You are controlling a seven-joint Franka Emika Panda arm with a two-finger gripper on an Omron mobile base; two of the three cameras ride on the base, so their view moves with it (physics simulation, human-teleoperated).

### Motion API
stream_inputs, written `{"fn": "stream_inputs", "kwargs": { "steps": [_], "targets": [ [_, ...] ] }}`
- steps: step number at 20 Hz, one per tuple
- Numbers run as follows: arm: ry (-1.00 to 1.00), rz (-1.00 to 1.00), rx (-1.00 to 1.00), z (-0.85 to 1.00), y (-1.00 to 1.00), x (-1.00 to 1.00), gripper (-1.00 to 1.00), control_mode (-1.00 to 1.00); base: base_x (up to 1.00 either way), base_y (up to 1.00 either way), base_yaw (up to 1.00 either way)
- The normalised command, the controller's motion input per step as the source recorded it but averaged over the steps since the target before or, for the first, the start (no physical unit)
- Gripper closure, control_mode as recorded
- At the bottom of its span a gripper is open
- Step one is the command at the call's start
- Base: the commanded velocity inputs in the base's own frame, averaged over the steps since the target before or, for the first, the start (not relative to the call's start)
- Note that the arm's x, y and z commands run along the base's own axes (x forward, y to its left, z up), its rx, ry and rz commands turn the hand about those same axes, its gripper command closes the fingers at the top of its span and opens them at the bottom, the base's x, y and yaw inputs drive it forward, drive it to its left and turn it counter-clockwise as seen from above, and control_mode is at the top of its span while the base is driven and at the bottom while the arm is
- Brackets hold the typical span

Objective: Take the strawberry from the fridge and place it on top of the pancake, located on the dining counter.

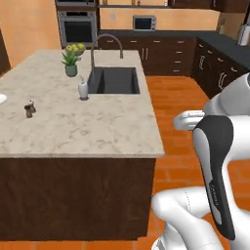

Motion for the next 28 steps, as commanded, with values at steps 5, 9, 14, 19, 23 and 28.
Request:
{"fn": "stream_inputs", "kwargs": {
  "steps": [5,9,14,19,23,28],
  "targets": [
    [0.00,0.00,0.00,0.00,0.00,0.00,1.00,1.00,0.01,-1.00,0.44],
    [0.00,0.00,0.00,0.00,0.00,0.00,1.00,1.00,0.26,-1.00,0.47],
    [0.00,0.00,0.00,0.00,0.00,0.00,1.00,1.00,0.56,-0.77,0.59],
    [0.00,0.00,0.00,0.00,0.00,0.00,1.00,1.00,0.29,-0.63,0.72],
    [0.00,0.00,0.00,0.00,0.00,0.00,1.00,1.00,-0.11,-0.94,0.62],
    [0.00,0.00,0.00,0.00,0.00,0.00,1.00,1.00,-0.17,-1.00,0.58]
  ]
}}
